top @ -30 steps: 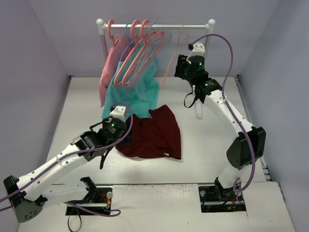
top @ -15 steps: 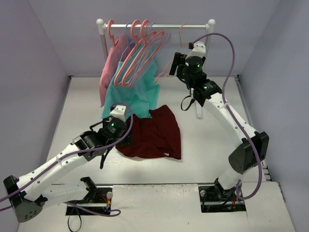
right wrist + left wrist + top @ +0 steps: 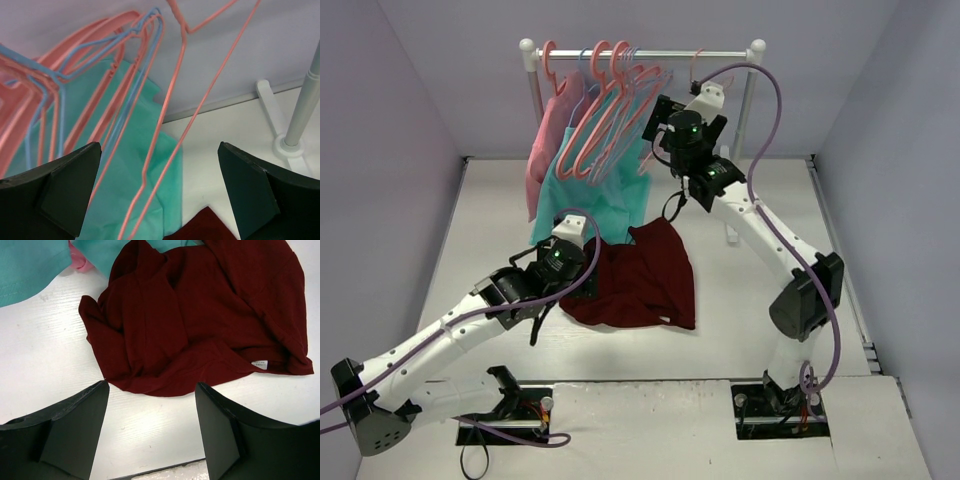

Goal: Place the t-shirt on the hanger
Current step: Pick up the hanger from the clothesline.

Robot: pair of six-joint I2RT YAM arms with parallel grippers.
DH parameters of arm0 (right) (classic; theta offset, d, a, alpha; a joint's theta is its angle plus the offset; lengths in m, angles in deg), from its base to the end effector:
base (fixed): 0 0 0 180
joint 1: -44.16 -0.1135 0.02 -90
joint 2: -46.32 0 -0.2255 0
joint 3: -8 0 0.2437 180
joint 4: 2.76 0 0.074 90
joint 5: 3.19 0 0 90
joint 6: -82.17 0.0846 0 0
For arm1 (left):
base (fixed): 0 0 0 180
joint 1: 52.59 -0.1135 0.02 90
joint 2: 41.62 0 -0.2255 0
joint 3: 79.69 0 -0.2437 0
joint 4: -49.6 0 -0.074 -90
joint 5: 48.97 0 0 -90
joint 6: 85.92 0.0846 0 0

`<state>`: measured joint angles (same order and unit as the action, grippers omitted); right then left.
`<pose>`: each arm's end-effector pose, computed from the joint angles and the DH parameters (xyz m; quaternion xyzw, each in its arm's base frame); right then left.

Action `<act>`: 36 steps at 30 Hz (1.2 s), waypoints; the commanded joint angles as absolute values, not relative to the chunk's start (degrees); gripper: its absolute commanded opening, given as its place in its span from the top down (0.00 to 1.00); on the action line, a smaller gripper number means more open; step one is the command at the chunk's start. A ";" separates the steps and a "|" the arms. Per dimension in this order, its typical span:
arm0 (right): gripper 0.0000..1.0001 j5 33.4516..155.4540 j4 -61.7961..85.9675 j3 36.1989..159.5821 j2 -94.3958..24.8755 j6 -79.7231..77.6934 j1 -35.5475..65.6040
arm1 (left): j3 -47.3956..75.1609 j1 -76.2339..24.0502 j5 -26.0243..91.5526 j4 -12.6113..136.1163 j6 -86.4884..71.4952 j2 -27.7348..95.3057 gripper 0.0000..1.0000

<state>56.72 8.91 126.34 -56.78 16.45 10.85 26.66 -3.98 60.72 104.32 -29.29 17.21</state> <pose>0.4020 0.2134 0.4064 0.1365 0.6741 0.1832 0.7024 0.1911 -0.1738 0.2702 0.0466 0.8943 -0.1567 0.4165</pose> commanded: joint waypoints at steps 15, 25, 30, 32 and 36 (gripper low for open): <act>0.06 54.69 6.40 123.23 -58.20 15.99 14.36 | 27.52 -4.79 61.50 102.53 -29.15 11.98 0.35; 0.14 67.81 7.34 122.61 -59.18 13.08 19.04 | 26.46 -5.03 61.07 102.37 -28.44 14.19 0.35; 0.20 70.90 7.53 122.11 -59.32 11.54 20.48 | 26.72 -5.13 61.23 102.52 -28.60 13.94 0.35; 0.22 70.70 7.62 121.79 -59.17 10.86 20.78 | 26.81 -5.13 61.33 102.44 -28.70 13.84 0.35; 0.29 70.49 7.83 121.34 -58.83 9.30 20.95 | 26.67 -5.19 61.21 102.53 -28.70 14.16 0.35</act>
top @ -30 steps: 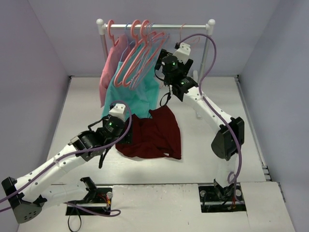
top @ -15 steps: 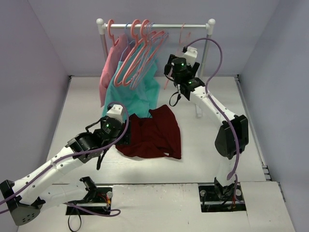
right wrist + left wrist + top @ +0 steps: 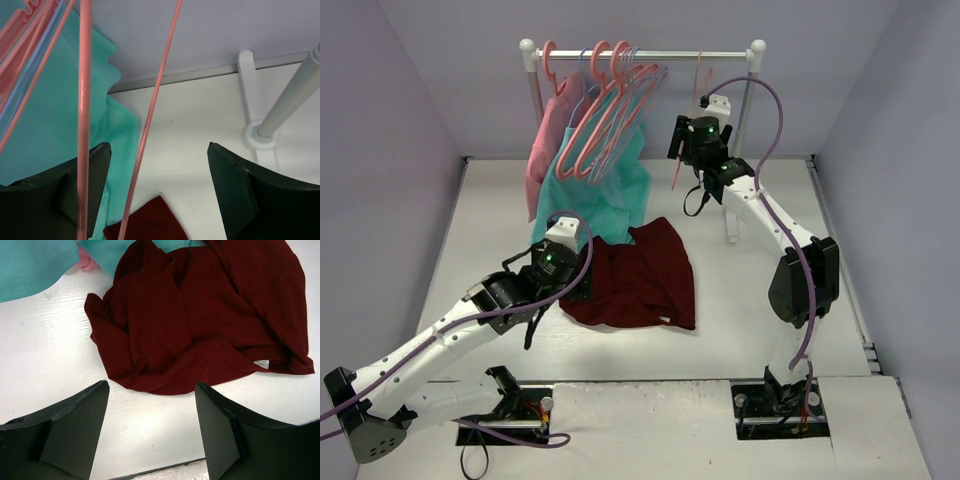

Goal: Place the t-shirt on the hanger
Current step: Pick up the hanger from the clothesline.

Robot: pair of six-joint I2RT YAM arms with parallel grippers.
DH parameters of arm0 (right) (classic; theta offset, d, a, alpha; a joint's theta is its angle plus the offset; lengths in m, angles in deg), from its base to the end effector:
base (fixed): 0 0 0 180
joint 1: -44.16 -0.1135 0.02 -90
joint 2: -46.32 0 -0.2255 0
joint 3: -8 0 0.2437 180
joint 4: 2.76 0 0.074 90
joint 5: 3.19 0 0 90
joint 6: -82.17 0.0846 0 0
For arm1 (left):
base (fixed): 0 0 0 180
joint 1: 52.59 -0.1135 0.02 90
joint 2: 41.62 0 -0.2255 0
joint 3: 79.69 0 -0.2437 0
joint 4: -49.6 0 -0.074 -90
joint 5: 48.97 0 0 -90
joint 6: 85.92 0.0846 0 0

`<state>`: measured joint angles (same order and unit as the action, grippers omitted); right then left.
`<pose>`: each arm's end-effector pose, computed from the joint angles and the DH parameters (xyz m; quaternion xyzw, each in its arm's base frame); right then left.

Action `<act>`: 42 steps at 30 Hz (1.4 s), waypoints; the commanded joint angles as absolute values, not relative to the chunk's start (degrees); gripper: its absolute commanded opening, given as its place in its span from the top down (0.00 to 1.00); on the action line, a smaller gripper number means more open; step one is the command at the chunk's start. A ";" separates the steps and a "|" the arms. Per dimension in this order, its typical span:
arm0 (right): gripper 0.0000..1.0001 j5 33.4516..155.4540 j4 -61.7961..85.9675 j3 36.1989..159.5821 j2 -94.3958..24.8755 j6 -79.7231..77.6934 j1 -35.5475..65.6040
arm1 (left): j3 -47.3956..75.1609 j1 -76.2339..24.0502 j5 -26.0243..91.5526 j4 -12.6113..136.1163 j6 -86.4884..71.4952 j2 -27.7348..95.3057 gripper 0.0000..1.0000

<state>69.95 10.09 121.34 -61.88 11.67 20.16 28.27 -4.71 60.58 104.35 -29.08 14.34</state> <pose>0.4546 0.1755 0.3288 0.0671 0.7481 0.1386 0.6454 0.1873 -0.1649 0.2718 0.0409 0.8904 -0.1610 0.4239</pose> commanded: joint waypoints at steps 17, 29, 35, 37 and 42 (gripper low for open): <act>0.53 70.73 10.33 120.78 -56.26 6.40 20.96 | 26.46 -5.22 60.19 102.27 -29.40 15.42 0.35; 0.42 70.02 11.45 122.20 -55.82 8.54 21.04 | 25.76 -5.22 59.40 102.10 -28.61 16.92 0.35; 0.45 70.54 14.23 124.25 -56.78 9.49 21.04 | 25.76 -5.21 59.49 102.17 -28.44 17.00 0.35; 0.47 70.64 14.85 125.28 -56.96 10.01 21.04 | 25.76 -5.22 59.57 102.00 -28.43 16.92 0.35; 0.55 70.21 16.06 126.31 -57.04 10.36 20.95 | 25.85 -5.22 59.49 101.48 -28.26 17.17 0.35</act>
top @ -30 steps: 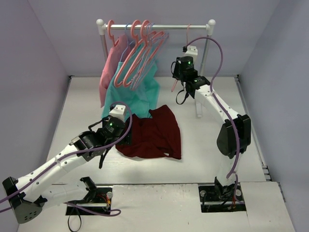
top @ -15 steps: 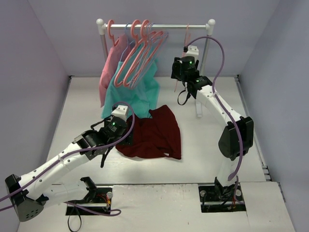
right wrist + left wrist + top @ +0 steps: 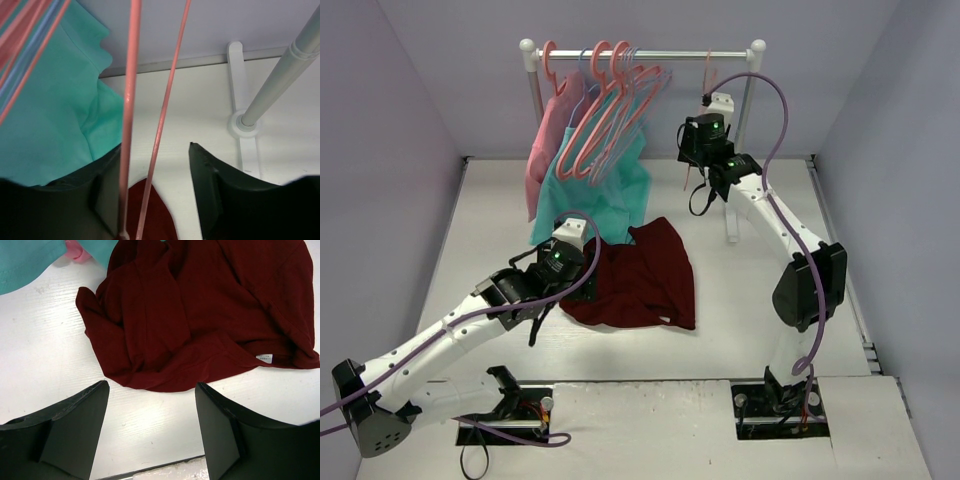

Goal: Place the t-shirt on the hanger
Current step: Pick up the hanger from the clothesline.

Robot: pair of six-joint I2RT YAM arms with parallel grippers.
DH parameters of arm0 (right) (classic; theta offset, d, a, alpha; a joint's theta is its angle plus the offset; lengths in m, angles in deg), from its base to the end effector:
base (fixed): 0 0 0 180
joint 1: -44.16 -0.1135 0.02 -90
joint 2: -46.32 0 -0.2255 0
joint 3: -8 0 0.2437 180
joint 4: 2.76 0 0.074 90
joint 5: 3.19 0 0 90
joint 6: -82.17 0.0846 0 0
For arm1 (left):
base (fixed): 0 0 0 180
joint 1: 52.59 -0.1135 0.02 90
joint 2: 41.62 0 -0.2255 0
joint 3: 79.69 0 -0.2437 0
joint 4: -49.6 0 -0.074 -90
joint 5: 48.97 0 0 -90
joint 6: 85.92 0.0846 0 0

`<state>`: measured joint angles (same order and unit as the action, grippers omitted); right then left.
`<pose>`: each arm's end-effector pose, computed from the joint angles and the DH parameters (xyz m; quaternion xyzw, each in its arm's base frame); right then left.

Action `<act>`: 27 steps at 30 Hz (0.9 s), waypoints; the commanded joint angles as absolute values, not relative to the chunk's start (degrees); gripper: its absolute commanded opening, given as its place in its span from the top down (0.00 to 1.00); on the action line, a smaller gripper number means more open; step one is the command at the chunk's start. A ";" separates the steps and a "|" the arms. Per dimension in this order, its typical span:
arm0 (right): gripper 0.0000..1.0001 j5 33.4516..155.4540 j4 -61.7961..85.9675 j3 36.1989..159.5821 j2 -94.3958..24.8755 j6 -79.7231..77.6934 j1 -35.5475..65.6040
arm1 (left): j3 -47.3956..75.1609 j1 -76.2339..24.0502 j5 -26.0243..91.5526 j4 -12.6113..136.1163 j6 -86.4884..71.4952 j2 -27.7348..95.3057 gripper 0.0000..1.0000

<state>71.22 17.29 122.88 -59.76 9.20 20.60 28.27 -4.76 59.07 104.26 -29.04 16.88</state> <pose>0.4452 0.1693 0.3371 0.0423 0.7695 0.1197 0.6259 0.1909 -0.1717 0.2613 0.0508 0.9000 -0.1567 0.4035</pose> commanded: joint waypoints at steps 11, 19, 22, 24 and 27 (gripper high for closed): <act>0.62 69.42 17.38 127.38 -57.58 9.94 21.48 | 25.68 -5.39 59.66 100.95 -27.46 17.53 0.35; 0.73 69.61 18.50 128.04 -58.34 10.05 21.55 | 25.76 -5.66 59.59 100.95 -27.21 17.62 0.35; 0.80 69.72 18.75 128.16 -58.53 9.89 21.71 | 25.62 -5.83 59.48 100.86 -27.07 17.88 0.35; 0.81 70.10 18.87 128.25 -58.70 9.75 21.91 | 25.58 -5.83 59.57 100.86 -26.95 17.97 0.35; 0.83 70.35 19.05 128.12 -59.13 9.51 22.22 | 25.43 -5.86 59.48 100.86 -26.79 18.14 0.35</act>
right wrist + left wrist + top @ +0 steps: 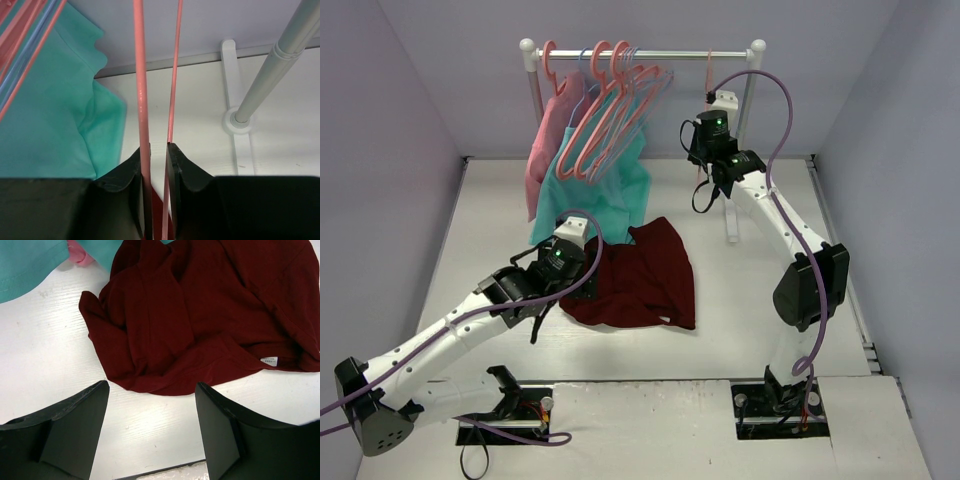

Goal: Place the t-shirt on the hanger
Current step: Pick up the hanger from the clothesline.

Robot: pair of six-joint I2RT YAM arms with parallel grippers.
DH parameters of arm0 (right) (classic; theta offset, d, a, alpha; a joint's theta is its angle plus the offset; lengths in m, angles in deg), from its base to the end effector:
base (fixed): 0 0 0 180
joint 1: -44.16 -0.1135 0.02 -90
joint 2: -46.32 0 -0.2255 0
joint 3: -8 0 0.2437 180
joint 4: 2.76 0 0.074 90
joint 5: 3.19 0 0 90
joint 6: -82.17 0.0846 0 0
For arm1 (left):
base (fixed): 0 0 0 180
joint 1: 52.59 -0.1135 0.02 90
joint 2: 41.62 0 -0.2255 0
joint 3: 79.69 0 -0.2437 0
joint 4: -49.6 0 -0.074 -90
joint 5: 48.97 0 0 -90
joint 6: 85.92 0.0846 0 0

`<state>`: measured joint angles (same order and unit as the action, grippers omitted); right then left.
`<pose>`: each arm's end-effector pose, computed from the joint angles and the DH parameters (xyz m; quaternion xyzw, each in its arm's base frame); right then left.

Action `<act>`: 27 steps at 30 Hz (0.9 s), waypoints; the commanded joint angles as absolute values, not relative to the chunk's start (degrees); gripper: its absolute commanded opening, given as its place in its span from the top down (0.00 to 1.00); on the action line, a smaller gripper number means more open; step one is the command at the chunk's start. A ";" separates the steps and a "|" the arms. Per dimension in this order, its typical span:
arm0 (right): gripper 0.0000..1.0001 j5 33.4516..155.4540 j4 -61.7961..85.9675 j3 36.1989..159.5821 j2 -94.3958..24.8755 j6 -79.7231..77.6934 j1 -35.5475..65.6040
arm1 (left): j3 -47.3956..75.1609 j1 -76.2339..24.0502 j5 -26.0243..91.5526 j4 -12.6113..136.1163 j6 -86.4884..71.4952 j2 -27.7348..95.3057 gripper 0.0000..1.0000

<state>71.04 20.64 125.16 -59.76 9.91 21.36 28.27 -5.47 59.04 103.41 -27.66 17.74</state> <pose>0.4454 0.1623 0.3439 0.0519 0.7746 0.1150 0.6198 0.1955 -0.1721 0.2594 0.0562 0.8998 -0.1494 0.4061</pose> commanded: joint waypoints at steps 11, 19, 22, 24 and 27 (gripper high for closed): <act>1.00 71.09 19.58 128.25 -58.87 5.43 22.97 | 25.58 -6.01 59.04 100.77 -26.94 18.49 0.35; 1.00 72.06 19.75 128.33 -56.15 1.21 23.06 | 25.23 -6.00 58.42 100.41 -27.02 19.20 0.35; 0.91 72.41 19.75 128.17 -55.27 0.45 23.02 | 25.19 -5.96 58.14 100.16 -26.85 19.50 0.35; 0.79 72.21 19.84 127.98 -54.91 0.25 22.98 | 25.13 -6.01 57.88 100.06 -26.86 19.65 0.35; 0.65 71.84 19.84 127.81 -54.69 0.32 23.04 | 25.12 -6.01 57.72 99.89 -26.94 19.73 0.35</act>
<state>72.31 22.00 125.48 -59.62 1.47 22.75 28.21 -5.52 57.85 102.53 -27.55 19.76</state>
